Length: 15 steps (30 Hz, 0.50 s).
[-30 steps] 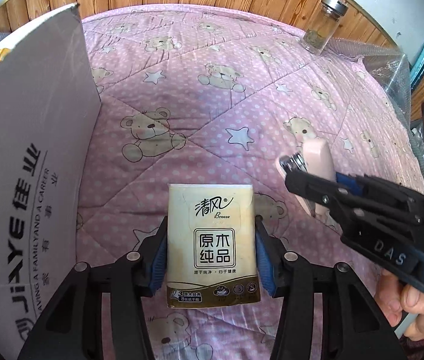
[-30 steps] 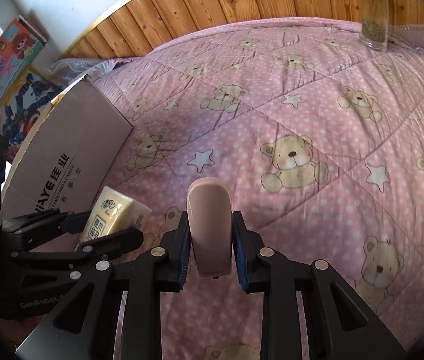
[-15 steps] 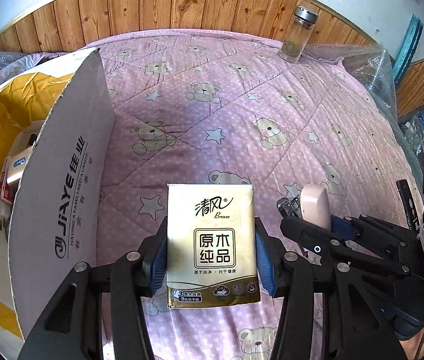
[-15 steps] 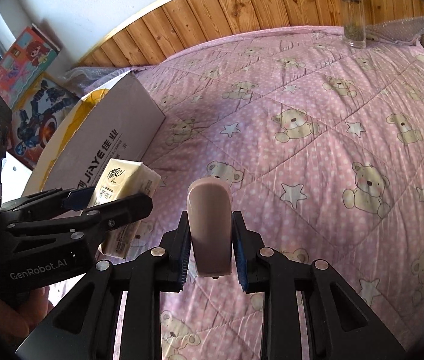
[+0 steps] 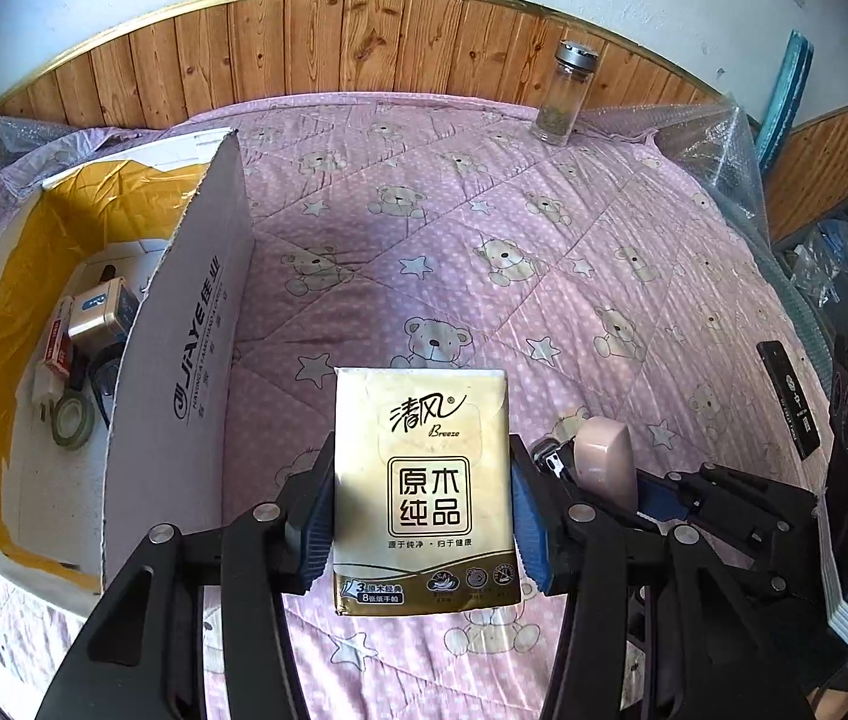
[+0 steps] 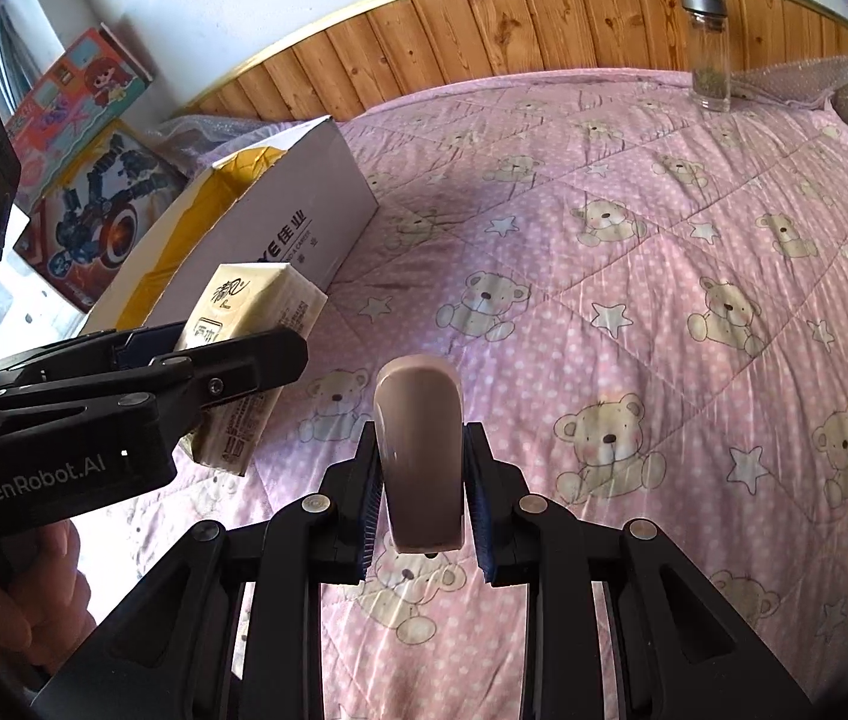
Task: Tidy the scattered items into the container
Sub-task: 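Carry tissue pack in left tool and stapler in right tool over box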
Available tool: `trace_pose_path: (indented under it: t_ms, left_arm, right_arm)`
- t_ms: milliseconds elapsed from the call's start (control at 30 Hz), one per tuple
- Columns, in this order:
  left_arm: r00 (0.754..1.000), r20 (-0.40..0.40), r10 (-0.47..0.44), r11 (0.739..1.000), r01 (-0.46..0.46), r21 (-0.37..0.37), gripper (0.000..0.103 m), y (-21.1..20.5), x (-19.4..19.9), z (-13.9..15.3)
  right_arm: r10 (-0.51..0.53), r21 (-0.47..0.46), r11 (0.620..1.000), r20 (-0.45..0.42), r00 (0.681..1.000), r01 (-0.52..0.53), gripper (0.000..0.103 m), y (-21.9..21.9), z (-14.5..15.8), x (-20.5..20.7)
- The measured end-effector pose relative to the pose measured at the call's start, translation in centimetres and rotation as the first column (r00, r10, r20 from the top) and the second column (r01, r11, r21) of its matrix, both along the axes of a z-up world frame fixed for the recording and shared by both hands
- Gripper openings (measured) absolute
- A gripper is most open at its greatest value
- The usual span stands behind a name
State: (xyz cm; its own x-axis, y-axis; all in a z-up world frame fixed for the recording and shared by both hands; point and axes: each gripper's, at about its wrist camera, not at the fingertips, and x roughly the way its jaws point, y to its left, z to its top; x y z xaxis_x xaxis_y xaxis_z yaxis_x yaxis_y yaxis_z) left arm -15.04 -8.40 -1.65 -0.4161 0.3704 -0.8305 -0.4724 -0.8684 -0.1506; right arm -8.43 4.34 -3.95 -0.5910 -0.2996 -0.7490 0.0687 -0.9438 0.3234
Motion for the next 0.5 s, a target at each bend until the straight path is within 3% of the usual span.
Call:
trace_pose_path:
  t_ms: [500]
  left_arm:
    - [1.0, -0.014, 0.01, 1.0, -0.01, 0.028, 0.051, -3.8, 4.6, 0.6]
  right_arm:
    - [0.038, 0.028, 0.999, -0.018, 0.999, -0.038, 0.027, -3.8, 0.8, 4.4]
